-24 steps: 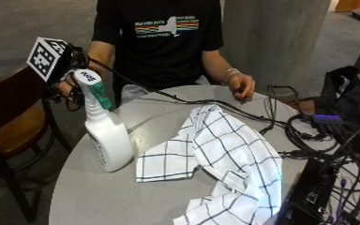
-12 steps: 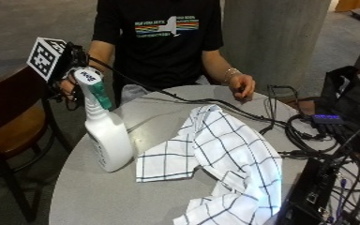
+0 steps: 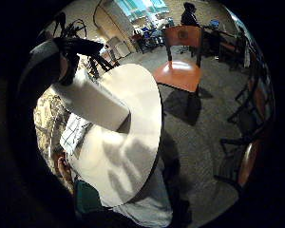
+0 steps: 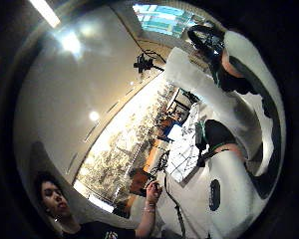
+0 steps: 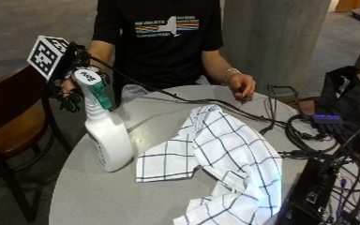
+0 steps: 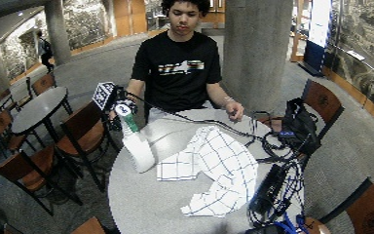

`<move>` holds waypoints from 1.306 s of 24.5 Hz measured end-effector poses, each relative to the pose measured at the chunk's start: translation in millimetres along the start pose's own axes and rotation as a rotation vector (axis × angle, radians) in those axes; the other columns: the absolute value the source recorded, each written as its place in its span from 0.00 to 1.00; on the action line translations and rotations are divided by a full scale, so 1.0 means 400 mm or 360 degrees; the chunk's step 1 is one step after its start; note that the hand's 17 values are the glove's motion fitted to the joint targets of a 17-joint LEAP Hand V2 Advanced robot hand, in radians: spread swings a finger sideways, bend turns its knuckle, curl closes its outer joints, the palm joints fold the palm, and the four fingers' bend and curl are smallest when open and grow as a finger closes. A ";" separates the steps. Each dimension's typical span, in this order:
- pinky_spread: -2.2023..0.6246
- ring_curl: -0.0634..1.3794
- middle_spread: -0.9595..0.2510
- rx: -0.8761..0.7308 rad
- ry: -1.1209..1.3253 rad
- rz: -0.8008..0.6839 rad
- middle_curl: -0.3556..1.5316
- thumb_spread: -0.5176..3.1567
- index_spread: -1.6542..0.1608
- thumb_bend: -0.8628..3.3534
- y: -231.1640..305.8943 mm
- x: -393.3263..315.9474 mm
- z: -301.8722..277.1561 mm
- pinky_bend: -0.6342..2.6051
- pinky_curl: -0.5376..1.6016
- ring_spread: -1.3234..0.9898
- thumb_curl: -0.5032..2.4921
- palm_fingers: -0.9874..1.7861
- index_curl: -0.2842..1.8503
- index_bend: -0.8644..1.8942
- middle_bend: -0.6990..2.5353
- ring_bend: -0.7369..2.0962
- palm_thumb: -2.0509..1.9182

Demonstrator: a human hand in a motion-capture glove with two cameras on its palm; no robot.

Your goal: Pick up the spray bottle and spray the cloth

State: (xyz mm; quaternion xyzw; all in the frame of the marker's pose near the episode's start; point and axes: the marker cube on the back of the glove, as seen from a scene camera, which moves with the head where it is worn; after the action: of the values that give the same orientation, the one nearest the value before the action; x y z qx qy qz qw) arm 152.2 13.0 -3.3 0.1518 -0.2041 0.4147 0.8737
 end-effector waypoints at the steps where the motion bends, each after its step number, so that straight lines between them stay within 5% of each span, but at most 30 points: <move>1: 0.73 0.34 0.71 -0.0019 0.0001 0.0001 0.46 0.30 0.80 0.20 0.002 0.000 0.000 0.36 0.46 0.52 0.37 0.71 0.34 0.39 0.31 0.40 0.77; 13: 0.85 0.30 0.79 -0.0345 -0.0036 0.0018 0.42 0.38 0.72 0.20 -0.003 0.000 0.025 0.36 0.44 0.58 0.34 0.48 0.28 0.34 0.27 0.35 0.73; 32: 0.88 0.29 0.81 -0.0422 -0.0267 0.0124 0.40 0.40 0.71 0.20 -0.097 0.036 0.151 0.36 0.43 0.60 0.32 0.53 0.24 0.36 0.28 0.39 0.73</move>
State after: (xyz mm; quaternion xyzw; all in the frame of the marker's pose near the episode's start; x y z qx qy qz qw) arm 177.1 -27.3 52.4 0.0613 -0.3349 0.4037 0.8492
